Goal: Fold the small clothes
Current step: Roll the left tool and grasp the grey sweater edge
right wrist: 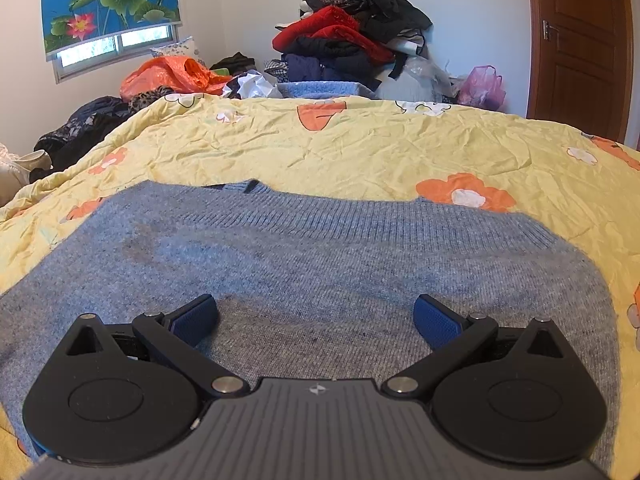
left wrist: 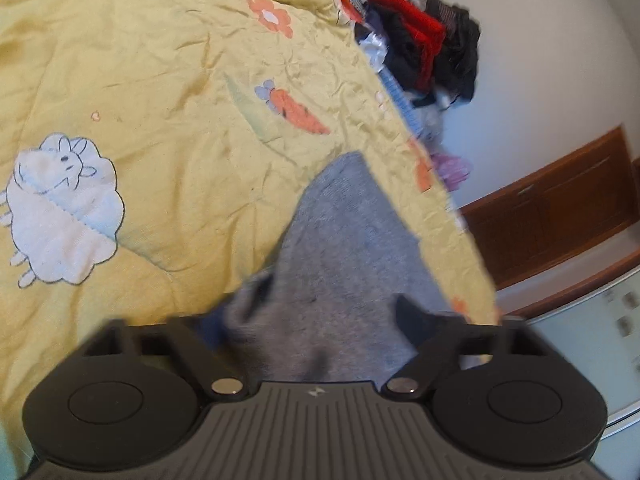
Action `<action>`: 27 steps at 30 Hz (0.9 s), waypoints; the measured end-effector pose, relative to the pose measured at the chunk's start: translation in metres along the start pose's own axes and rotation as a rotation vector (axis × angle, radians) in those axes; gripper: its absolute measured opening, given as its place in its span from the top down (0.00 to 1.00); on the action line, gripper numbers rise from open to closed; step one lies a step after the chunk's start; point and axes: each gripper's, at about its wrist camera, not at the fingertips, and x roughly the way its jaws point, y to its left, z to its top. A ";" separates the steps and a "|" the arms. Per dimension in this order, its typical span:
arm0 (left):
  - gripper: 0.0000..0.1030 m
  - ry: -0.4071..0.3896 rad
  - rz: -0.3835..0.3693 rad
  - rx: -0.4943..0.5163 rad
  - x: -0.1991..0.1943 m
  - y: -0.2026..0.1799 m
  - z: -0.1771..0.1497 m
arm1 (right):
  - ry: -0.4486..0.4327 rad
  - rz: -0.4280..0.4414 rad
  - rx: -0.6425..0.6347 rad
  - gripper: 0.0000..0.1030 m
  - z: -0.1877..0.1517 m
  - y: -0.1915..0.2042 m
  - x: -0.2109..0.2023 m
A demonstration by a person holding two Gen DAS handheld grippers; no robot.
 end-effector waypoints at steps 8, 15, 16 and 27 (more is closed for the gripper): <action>0.80 0.102 0.010 -0.037 0.004 0.000 -0.002 | -0.003 0.010 0.011 0.00 0.000 -0.002 -0.001; 0.43 0.075 -0.071 -0.114 -0.008 0.012 -0.012 | -0.010 0.022 0.023 0.00 0.000 -0.004 -0.002; 0.43 0.056 -0.059 -0.104 -0.007 0.009 -0.011 | -0.011 0.024 0.025 0.00 0.000 -0.004 -0.003; 0.95 -0.124 0.160 0.255 0.009 -0.068 -0.017 | -0.007 0.036 0.033 0.00 0.002 -0.006 -0.003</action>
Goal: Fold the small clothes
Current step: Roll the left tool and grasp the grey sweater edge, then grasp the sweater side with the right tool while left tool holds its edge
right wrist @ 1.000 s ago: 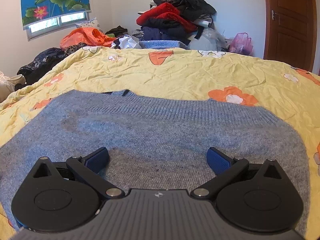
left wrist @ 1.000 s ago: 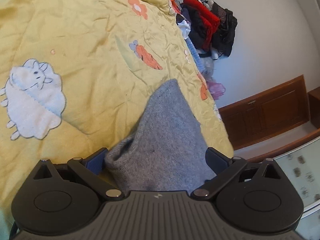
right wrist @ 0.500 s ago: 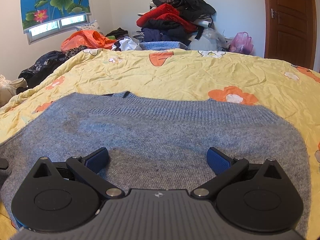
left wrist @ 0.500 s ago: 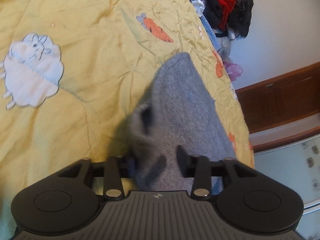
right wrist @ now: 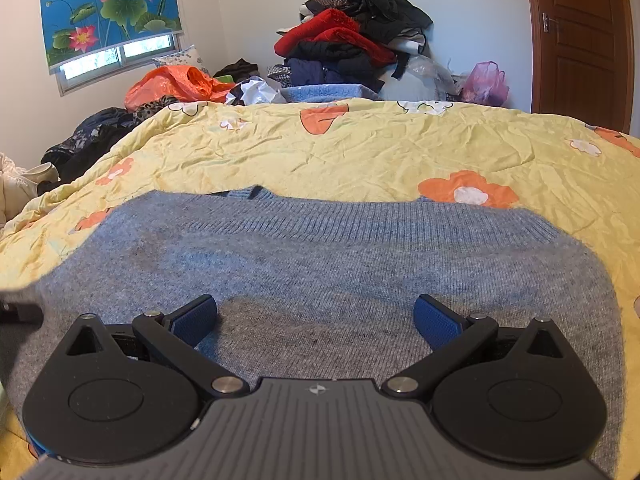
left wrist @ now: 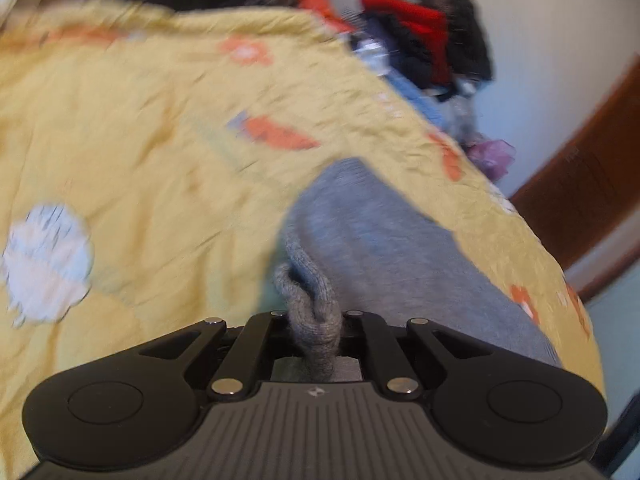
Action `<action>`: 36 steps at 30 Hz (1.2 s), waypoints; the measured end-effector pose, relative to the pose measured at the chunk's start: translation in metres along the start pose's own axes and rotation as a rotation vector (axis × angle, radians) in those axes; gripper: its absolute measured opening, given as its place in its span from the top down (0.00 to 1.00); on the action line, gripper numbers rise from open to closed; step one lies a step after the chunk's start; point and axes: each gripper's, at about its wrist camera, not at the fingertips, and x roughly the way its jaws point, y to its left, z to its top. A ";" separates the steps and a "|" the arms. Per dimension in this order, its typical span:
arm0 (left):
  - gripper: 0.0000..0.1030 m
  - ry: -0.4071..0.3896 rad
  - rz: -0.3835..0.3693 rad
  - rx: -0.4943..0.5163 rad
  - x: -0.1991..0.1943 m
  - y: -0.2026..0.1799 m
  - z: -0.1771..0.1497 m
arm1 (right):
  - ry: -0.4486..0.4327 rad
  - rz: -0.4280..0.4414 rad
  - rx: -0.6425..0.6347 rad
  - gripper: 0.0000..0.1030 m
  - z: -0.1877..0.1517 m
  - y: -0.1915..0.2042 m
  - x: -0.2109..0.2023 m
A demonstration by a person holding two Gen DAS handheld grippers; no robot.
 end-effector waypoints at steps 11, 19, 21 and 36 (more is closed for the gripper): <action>0.95 0.049 -0.189 0.609 0.001 -0.122 -0.091 | 0.333 0.563 0.499 0.04 0.070 -0.023 0.047; 0.94 0.055 -0.192 0.661 -0.002 -0.120 -0.088 | 0.368 0.414 0.404 0.54 0.086 -0.008 0.092; 0.94 0.057 -0.198 0.675 -0.005 -0.125 -0.088 | 0.375 0.428 0.388 0.79 0.081 -0.011 0.099; 0.95 0.290 -0.421 0.770 0.021 -0.219 -0.153 | 0.287 0.181 0.188 0.86 0.078 -0.157 0.003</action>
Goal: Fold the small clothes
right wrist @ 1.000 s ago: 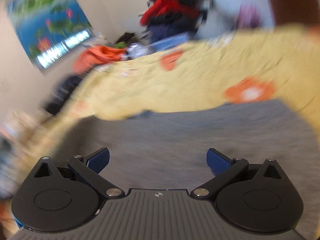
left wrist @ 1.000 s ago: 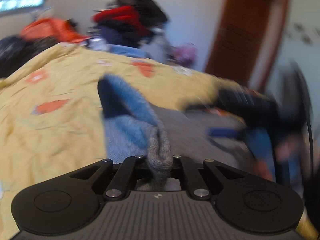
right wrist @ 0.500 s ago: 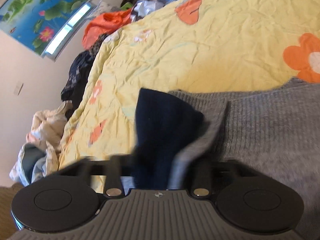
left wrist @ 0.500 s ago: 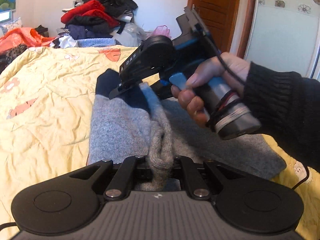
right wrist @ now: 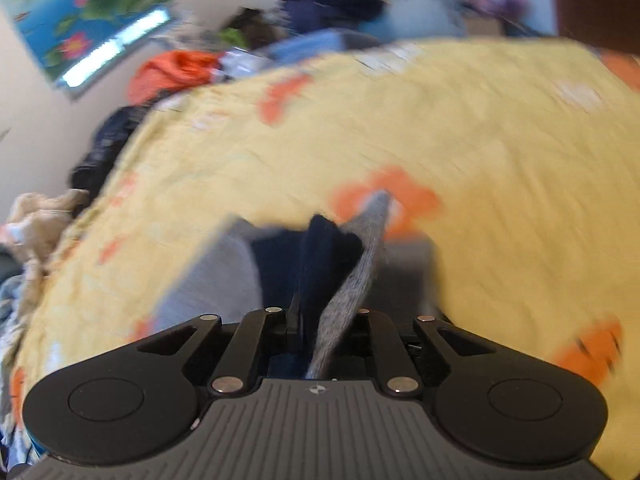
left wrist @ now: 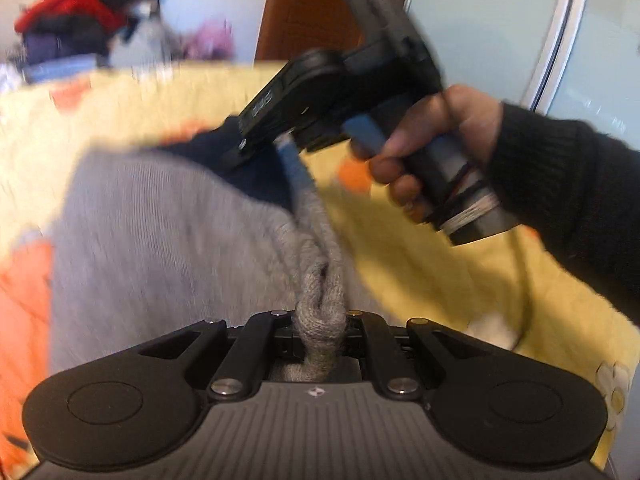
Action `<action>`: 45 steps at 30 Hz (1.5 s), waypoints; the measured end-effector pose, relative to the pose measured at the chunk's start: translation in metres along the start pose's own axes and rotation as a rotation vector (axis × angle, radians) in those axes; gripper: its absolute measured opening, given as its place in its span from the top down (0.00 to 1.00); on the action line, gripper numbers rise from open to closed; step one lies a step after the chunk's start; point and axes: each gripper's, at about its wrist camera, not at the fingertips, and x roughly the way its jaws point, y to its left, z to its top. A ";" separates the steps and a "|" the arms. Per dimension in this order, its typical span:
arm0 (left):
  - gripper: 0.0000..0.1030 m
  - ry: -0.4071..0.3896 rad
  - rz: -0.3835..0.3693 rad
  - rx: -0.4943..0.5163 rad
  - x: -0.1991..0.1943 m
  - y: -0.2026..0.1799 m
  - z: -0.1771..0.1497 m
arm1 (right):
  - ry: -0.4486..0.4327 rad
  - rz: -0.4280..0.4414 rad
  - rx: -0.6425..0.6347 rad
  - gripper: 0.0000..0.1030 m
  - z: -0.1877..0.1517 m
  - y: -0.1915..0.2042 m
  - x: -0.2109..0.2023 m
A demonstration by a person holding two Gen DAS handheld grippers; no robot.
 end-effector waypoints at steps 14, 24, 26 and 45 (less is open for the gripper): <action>0.13 -0.230 0.045 0.122 -0.107 0.062 -0.034 | -0.219 0.037 0.133 0.37 -0.040 -0.014 -0.073; 0.13 -0.118 0.107 -0.254 -0.090 0.134 -0.045 | -0.008 0.107 0.096 0.42 -0.138 0.025 -0.082; 0.13 -0.101 0.094 -0.322 -0.081 0.138 -0.047 | 0.013 0.087 0.088 0.64 -0.143 0.031 -0.077; 0.14 -0.063 -0.003 -0.481 0.000 0.195 0.048 | -0.190 0.004 0.171 0.09 -0.056 -0.013 -0.067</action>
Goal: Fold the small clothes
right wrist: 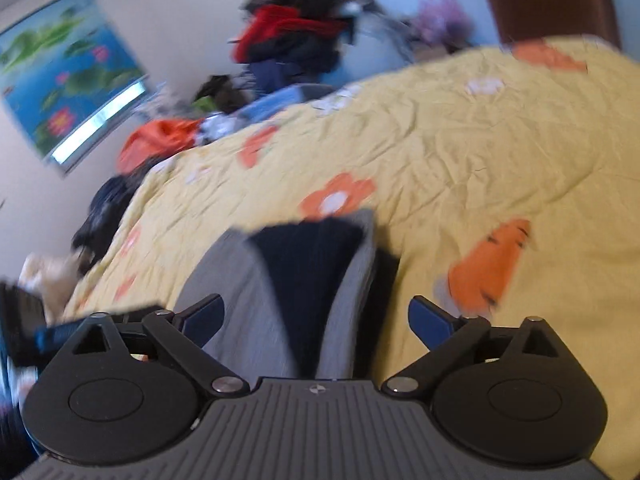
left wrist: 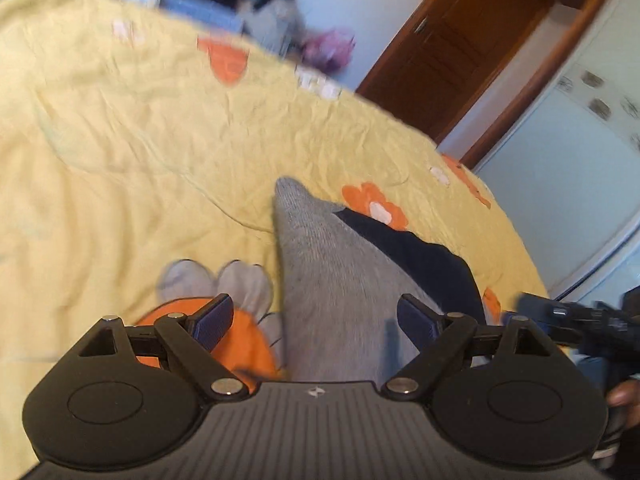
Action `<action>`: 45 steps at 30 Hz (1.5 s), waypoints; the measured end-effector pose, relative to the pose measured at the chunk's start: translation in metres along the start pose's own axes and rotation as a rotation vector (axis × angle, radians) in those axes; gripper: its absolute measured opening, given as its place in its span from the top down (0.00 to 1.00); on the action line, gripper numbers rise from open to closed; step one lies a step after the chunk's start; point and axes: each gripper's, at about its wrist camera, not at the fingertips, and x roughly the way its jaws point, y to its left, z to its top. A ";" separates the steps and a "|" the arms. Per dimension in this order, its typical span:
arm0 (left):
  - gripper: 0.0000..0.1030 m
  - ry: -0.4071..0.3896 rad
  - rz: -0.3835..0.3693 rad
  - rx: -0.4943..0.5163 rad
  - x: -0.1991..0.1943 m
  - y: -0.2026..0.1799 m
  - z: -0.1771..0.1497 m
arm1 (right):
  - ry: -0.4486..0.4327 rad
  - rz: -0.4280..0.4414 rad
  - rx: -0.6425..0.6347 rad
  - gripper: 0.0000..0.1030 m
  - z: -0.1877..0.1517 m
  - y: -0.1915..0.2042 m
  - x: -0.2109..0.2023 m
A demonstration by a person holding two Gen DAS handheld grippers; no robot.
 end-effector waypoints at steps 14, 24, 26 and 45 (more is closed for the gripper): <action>0.74 0.047 -0.034 0.165 0.023 -0.024 0.033 | 0.007 0.021 0.057 0.78 0.007 -0.008 0.064; 0.83 -0.018 0.151 0.169 0.001 0.023 0.092 | -0.042 0.117 0.043 0.76 0.052 0.048 0.128; 0.82 -0.011 0.088 0.111 -0.010 0.033 0.086 | 0.012 -0.013 0.021 0.47 0.052 0.049 0.143; 0.87 0.171 -0.096 0.047 -0.040 0.039 -0.029 | 0.236 0.148 0.133 0.79 -0.069 0.043 0.051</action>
